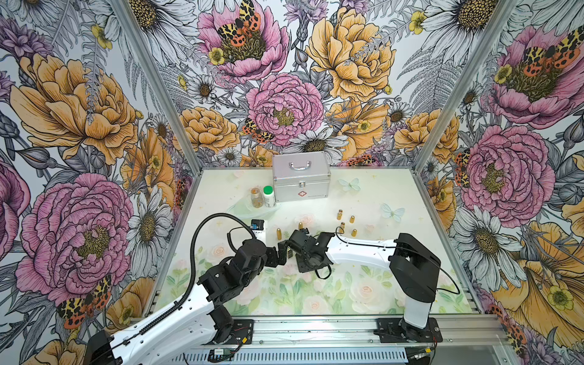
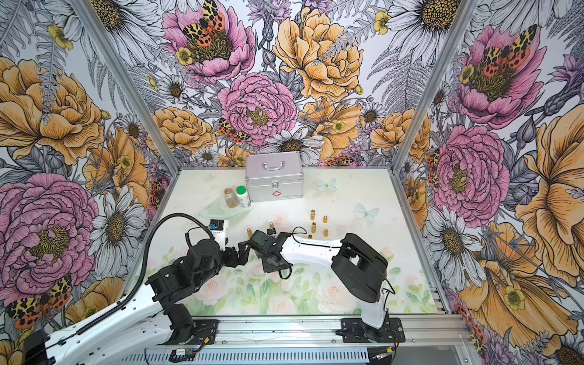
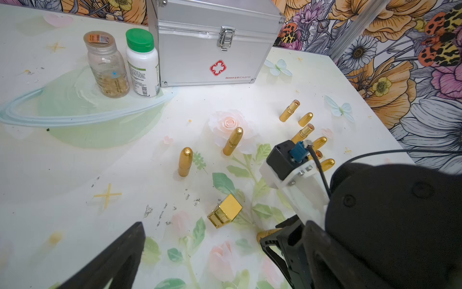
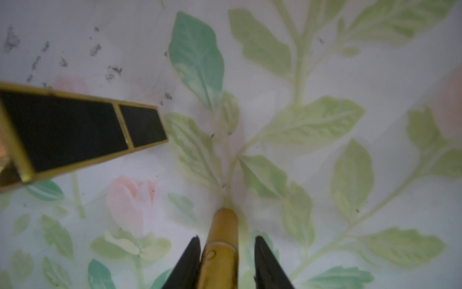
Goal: Open the lipstick cap
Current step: Pick up the lipstick at the center of the board.
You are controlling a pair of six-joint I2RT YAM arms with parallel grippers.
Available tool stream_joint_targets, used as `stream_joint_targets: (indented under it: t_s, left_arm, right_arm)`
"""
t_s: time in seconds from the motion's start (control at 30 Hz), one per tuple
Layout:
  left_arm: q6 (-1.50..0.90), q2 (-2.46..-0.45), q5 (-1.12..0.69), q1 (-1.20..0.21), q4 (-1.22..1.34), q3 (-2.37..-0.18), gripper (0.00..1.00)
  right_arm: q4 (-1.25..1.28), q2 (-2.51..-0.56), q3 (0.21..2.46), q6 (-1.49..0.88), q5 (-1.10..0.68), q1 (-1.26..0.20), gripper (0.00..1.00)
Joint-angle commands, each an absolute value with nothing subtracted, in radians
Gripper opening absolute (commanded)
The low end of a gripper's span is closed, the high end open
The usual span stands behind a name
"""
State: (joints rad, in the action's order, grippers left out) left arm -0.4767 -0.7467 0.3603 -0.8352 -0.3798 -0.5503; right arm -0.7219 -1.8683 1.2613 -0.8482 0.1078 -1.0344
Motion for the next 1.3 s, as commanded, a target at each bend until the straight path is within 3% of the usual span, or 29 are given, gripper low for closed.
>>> stream_joint_targets:
  t_s: [0.0,0.57,0.8,1.27]
  left_arm:
    - [-0.491,-0.732,0.367,-0.83,-0.377,-0.543,0.99]
    - [-0.486,-0.739,0.37,-0.828,-0.375,-0.552,0.99]
    - [-0.439,-0.765,0.351,-0.828,-0.374,-0.578,0.99]
    - [-0.17,-0.869,0.162,-0.888,-0.135,-0.574,0.95]
  right_arm:
    - [-0.715,-1.882,1.294,-0.845,0.139,-1.047,0.35]
    - [-0.717,-1.86,1.292,-0.824,0.165,-1.048,0.23]
    - [-0.718,-1.764,1.267,-0.808,0.159,-1.037,0.22]
    - [-0.869,-1.532,1.261,-0.638,-0.049,-0.88,0.21]
